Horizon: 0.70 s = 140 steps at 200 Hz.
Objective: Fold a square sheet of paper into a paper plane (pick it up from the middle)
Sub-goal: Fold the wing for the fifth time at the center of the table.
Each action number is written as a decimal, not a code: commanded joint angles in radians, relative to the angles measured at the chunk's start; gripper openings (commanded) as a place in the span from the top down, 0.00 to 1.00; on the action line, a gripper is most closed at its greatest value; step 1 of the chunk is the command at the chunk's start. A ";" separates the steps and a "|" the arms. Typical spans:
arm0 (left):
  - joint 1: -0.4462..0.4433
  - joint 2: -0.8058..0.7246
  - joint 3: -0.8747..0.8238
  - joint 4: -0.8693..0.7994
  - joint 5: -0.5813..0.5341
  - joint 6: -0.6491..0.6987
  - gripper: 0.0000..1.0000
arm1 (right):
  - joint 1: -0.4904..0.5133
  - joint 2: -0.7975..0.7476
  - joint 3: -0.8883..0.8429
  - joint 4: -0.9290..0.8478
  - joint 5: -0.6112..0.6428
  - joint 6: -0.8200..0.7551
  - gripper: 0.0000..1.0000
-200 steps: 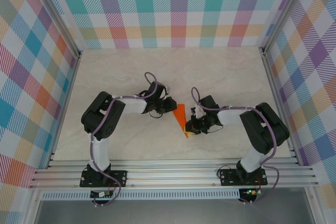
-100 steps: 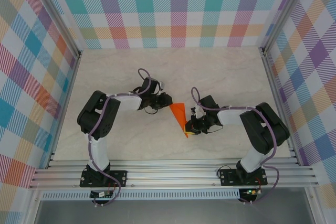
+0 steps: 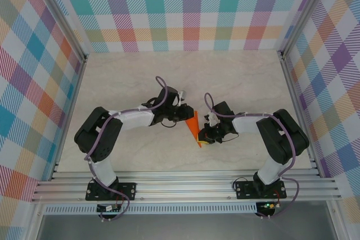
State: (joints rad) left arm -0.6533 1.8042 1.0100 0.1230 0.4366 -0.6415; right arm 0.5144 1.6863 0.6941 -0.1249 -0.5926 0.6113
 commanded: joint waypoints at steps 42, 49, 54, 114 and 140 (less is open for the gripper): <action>-0.016 0.140 -0.001 -0.008 -0.030 -0.052 0.86 | 0.013 -0.033 0.018 -0.112 0.064 -0.022 0.94; -0.016 0.145 -0.003 -0.006 -0.031 -0.053 0.86 | 0.013 -0.038 0.032 -0.117 0.057 -0.024 0.93; -0.016 0.148 -0.002 -0.010 -0.033 -0.052 0.86 | 0.015 -0.042 0.042 -0.122 0.054 -0.025 0.93; -0.015 0.161 -0.011 -0.013 -0.027 -0.044 0.86 | 0.030 0.036 0.150 -0.092 0.020 -0.008 0.92; -0.016 0.159 -0.010 -0.015 -0.027 -0.042 0.86 | 0.034 0.088 0.165 -0.081 0.037 -0.002 0.91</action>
State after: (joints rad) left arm -0.6701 1.9347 1.0084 0.1337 0.4255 -0.6880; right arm 0.5411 1.7267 0.8452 -0.2020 -0.5610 0.6125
